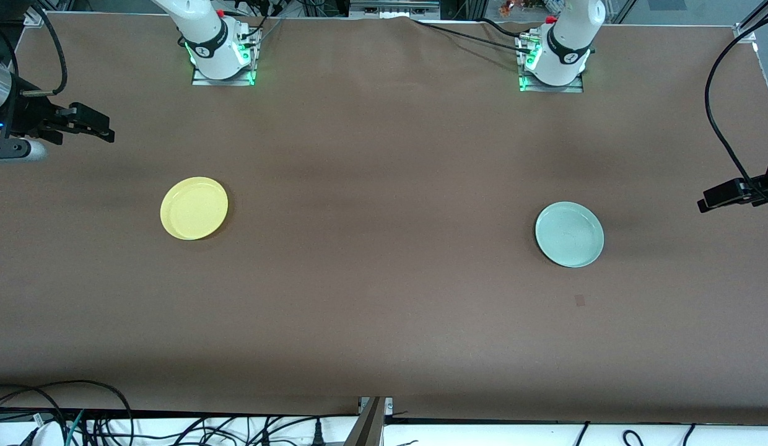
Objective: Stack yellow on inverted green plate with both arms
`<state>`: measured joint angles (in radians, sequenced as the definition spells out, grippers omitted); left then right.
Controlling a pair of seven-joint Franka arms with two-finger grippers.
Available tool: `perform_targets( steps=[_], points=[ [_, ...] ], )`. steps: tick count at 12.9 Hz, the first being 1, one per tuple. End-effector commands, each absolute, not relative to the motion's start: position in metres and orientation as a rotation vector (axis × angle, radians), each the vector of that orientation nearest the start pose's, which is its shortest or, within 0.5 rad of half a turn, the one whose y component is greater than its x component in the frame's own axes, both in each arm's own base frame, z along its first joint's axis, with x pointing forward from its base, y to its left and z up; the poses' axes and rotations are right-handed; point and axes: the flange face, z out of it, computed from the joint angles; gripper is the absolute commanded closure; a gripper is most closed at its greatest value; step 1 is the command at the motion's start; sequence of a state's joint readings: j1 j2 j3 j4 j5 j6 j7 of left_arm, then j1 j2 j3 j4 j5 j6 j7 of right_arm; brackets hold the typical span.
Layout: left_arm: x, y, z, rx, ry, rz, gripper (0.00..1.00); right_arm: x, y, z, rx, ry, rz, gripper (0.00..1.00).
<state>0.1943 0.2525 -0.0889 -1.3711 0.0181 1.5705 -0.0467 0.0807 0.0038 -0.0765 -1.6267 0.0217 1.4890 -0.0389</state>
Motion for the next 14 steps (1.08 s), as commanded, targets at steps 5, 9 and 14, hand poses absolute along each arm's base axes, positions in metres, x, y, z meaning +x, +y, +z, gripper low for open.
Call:
perform_targets(
  steps=[5,9,14],
  points=[
    [0.606,0.067,0.564,-3.131,-0.215,-0.044,0.0,0.536,0.003,0.591,-3.104,-0.044,0.245,0.0],
    [0.607,0.067,0.564,-3.13,-0.21,-0.047,0.0,0.536,0.003,0.591,-3.104,-0.044,0.245,0.0],
    [0.61,0.058,0.559,-3.13,-0.192,-0.028,0.0,0.536,0.003,0.592,-3.105,-0.046,0.245,0.0]
  ],
)
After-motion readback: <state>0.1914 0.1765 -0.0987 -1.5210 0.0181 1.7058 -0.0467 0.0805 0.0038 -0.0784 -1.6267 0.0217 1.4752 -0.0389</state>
